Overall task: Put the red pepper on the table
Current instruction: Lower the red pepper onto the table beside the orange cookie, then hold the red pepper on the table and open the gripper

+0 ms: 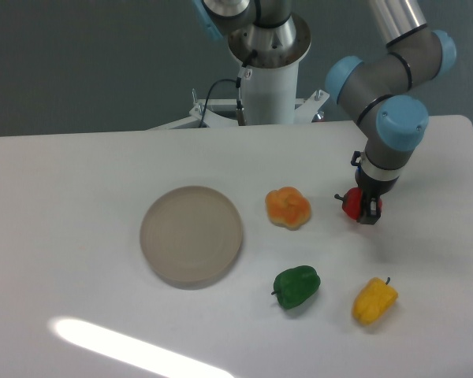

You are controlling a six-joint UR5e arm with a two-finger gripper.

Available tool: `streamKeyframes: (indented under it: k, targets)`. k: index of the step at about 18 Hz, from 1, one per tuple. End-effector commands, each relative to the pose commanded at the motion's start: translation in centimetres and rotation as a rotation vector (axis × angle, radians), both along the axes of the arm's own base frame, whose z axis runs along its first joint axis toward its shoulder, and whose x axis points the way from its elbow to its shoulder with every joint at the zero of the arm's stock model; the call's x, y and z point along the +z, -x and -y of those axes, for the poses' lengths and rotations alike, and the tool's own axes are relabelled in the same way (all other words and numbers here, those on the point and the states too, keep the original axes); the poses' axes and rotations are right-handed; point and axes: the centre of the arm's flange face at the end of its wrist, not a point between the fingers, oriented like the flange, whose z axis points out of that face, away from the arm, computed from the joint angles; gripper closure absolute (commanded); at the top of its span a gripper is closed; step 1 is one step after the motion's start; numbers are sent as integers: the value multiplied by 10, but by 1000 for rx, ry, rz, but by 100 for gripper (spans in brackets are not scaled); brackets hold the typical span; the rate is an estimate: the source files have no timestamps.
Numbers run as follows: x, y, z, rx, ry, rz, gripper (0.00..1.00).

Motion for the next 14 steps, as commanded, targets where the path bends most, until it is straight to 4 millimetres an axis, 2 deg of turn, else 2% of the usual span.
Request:
streamKeyframes:
  k: [14]
  targets:
    - [-9,-8,-7,6,-1,-2,40]
